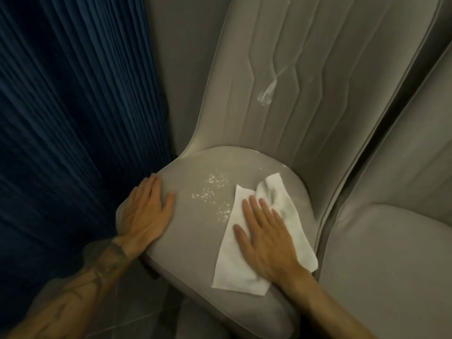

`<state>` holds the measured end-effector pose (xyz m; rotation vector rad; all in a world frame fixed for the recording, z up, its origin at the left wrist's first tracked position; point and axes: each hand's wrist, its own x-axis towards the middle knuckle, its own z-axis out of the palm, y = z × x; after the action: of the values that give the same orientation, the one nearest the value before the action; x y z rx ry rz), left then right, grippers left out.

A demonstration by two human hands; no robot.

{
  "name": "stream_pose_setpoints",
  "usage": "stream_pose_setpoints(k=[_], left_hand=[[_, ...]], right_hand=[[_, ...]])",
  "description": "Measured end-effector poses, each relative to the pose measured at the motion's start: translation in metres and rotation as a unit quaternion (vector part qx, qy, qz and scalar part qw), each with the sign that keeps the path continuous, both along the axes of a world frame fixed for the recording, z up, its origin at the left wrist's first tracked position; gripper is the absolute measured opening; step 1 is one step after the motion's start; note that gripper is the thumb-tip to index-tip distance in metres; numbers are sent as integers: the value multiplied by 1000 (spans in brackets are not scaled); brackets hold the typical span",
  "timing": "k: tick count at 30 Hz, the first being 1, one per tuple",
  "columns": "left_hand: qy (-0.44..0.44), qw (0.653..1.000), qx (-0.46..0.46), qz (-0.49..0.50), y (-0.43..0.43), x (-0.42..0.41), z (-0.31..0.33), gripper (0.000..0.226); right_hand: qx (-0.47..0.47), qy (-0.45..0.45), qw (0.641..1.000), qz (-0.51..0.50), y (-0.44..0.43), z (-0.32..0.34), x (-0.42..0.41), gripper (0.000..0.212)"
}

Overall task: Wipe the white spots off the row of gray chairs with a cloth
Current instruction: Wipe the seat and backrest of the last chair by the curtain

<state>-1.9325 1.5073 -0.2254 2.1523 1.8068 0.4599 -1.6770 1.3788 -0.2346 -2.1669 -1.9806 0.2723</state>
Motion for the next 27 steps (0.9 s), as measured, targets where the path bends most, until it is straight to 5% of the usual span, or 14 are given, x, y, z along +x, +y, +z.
stream_pose_setpoints(k=[6,12,20,25,27], left_hand=[[-3,1000,-1,8,-4,0,-1,69],[14,1000,10,0,-2,0,-5,68],[42,998,26,-29,2,-1,-9,83],[56,997,-5,-46,9,1,-3,88],[52,997,-16,-61,14,0,-1,90]], right_hand=[[-30,-55,985,-160,49,21,50,72],[0,-16,1000,-2,3,-5,-11,76],[-35,-39,982,-180,68,22,49,74],[-5,-20,999,-35,25,-1,6,81],[-8,-42,997,-58,40,5,39,75]])
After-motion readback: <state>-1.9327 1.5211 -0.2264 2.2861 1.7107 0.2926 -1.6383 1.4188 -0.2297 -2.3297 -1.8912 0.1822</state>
